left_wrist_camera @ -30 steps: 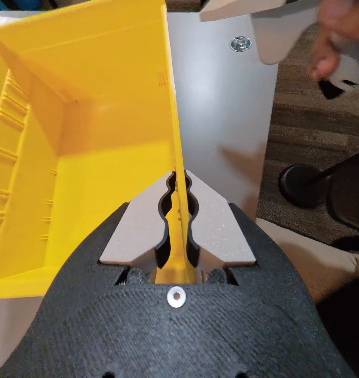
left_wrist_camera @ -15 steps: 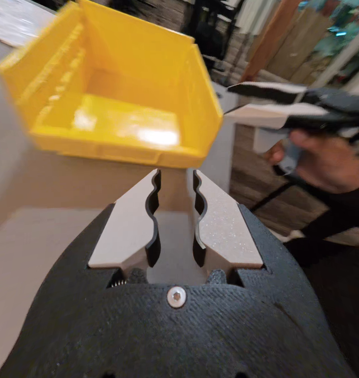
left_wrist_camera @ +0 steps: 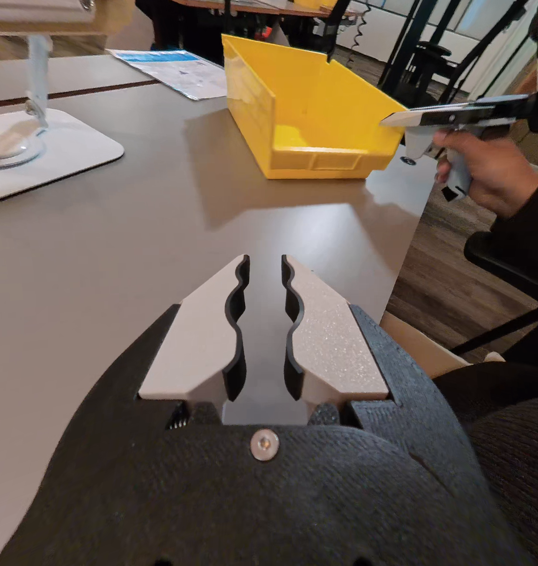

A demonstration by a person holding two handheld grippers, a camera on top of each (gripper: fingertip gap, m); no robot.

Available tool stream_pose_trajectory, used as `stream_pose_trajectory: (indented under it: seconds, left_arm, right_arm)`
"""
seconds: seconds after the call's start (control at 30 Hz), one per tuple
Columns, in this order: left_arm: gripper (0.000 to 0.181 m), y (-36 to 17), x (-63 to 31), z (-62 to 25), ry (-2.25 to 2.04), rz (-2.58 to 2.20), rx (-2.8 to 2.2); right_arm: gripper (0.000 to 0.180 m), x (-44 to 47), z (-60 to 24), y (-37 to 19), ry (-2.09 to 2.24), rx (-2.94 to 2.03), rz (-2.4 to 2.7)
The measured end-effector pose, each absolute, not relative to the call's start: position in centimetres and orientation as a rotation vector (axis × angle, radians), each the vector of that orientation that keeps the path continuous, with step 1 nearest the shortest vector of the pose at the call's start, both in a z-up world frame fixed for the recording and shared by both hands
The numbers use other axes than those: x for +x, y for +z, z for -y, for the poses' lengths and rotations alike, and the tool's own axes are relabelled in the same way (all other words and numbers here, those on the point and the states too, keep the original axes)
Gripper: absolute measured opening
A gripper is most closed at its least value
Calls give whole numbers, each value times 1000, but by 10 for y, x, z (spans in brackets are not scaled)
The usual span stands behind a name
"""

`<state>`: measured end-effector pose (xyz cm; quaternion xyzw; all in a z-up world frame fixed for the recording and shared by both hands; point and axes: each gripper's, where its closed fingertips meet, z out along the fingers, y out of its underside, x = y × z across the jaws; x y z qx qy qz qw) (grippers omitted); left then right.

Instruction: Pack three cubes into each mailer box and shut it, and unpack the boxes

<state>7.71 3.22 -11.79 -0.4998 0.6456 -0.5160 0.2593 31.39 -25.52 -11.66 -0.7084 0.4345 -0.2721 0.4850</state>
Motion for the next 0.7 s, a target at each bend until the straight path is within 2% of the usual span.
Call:
stream_pose_trajectory:
  seconds: [0.1,0.27,0.4,0.7]
  left_arm:
    - [20,-120,72,-36,-1390,-1734,-1383]
    - [18,-119,65,-48,-1351,-1683,-1398]
    - [17,-116,61,-57,-1352,-1639,-1417]
    - [18,-122,62,-63,-1319,-1641,-1432]
  right_arm:
    - [6,346,290,-117,-585,-1676,-1071]
    - [6,366,324,-116,-356,-1519,-1090]
    - [2,367,344,-117,-449,-1582,-1084]
    - [6,374,354,-117,-484,-1513,-1153]
